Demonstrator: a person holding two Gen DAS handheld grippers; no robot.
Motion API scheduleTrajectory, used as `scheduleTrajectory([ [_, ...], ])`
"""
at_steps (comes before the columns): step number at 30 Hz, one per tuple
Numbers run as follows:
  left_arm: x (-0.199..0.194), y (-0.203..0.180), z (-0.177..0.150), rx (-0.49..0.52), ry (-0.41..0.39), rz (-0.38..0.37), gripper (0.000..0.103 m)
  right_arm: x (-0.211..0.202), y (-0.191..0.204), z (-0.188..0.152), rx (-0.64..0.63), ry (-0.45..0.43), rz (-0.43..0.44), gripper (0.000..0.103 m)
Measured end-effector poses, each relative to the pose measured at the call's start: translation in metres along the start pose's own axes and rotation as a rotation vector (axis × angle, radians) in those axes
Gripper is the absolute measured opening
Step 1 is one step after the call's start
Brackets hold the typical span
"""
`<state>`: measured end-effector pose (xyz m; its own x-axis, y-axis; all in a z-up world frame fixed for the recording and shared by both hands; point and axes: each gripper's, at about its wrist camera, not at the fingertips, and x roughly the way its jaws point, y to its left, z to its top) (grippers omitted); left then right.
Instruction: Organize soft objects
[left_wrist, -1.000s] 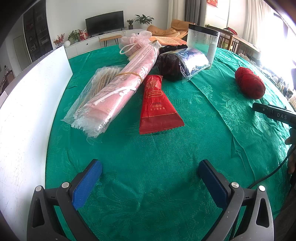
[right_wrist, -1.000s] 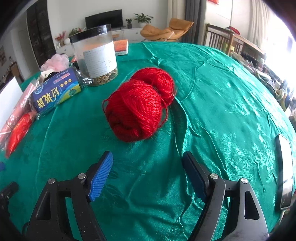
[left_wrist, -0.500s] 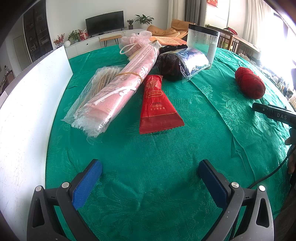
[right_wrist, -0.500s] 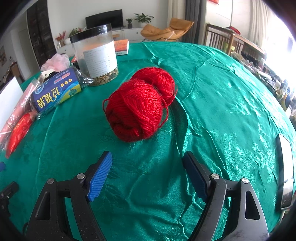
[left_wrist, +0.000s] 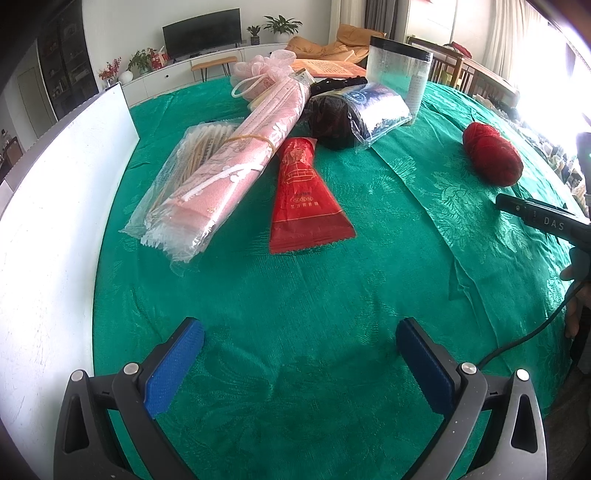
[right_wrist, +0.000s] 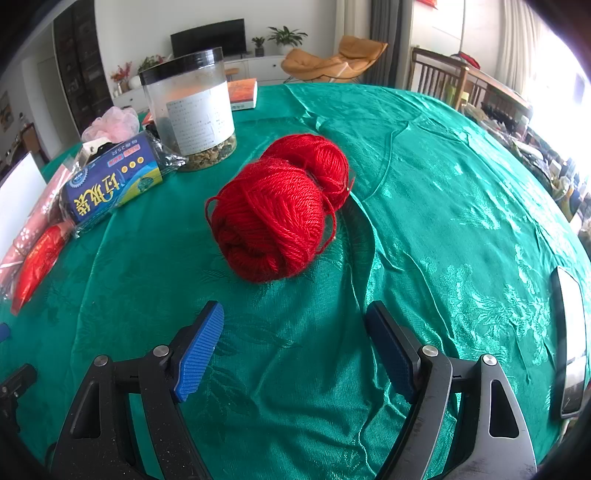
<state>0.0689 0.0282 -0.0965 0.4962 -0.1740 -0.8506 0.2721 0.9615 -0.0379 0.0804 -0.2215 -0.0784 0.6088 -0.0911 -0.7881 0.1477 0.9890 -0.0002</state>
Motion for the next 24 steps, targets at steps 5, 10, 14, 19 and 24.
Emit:
scheduleTrajectory([
  [5, -0.043, -0.002, 0.033, 0.002, -0.071, -0.029, 0.103, 0.0, 0.0, 0.0, -0.001, 0.0, 0.001, 0.083],
  [10, -0.008, 0.017, 0.105, 0.007, -0.007, 0.067, 0.102, -0.001, 0.001, 0.0, 0.0, 0.001, 0.007, 0.083],
  [14, 0.042, 0.025, 0.122, 0.025, 0.138, 0.093, 0.085, -0.022, -0.015, 0.0, 0.1, -0.049, 0.142, 0.082],
  [19, 0.055, 0.032, 0.126, -0.017, 0.153, 0.059, 0.039, -0.045, -0.027, 0.035, 0.122, -0.117, 0.165, 0.082],
  [24, 0.025, 0.047, 0.13, -0.121, 0.088, -0.048, 0.033, 0.025, -0.017, 0.076, 0.055, 0.172, 0.186, 0.062],
])
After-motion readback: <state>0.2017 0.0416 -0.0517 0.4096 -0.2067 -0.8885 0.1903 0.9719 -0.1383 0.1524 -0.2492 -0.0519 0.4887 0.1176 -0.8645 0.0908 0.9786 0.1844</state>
